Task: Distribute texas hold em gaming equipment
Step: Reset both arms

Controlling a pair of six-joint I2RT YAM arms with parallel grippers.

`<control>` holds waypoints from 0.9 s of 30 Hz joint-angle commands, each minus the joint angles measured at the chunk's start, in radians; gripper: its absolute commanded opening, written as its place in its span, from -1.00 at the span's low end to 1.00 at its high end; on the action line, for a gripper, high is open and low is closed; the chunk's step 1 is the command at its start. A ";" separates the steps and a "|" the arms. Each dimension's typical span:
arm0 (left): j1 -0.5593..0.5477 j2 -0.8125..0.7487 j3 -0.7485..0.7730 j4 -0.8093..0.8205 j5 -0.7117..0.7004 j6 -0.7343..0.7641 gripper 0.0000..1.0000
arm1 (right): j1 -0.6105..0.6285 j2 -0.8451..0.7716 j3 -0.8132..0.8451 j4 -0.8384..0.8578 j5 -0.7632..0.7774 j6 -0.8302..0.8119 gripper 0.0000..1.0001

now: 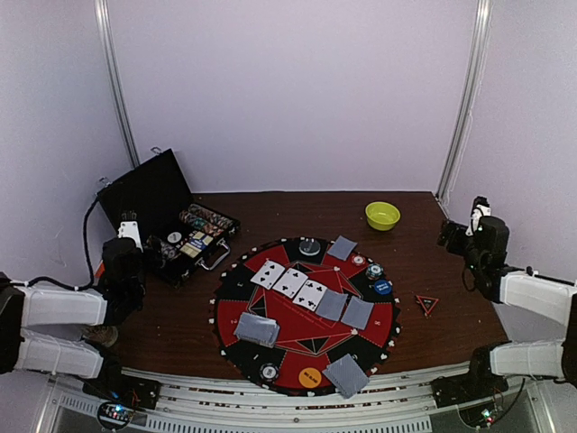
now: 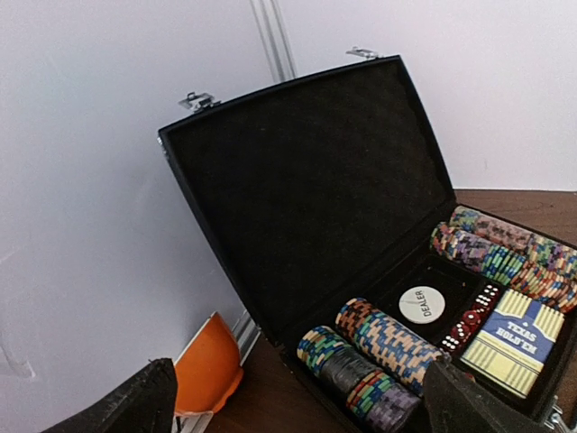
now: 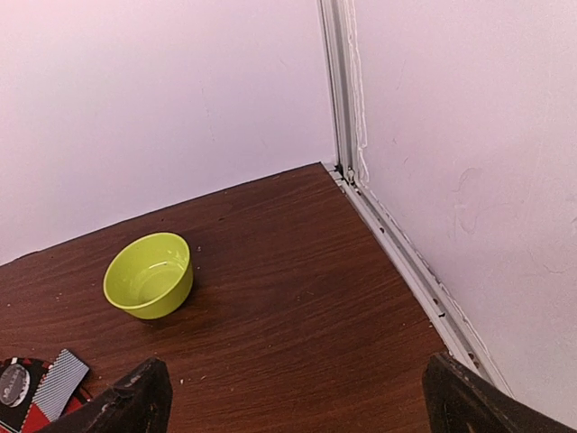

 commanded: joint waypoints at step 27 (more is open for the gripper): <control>0.226 0.460 -0.123 0.839 0.419 0.125 0.97 | -0.012 0.489 -0.189 0.848 -0.120 -0.156 1.00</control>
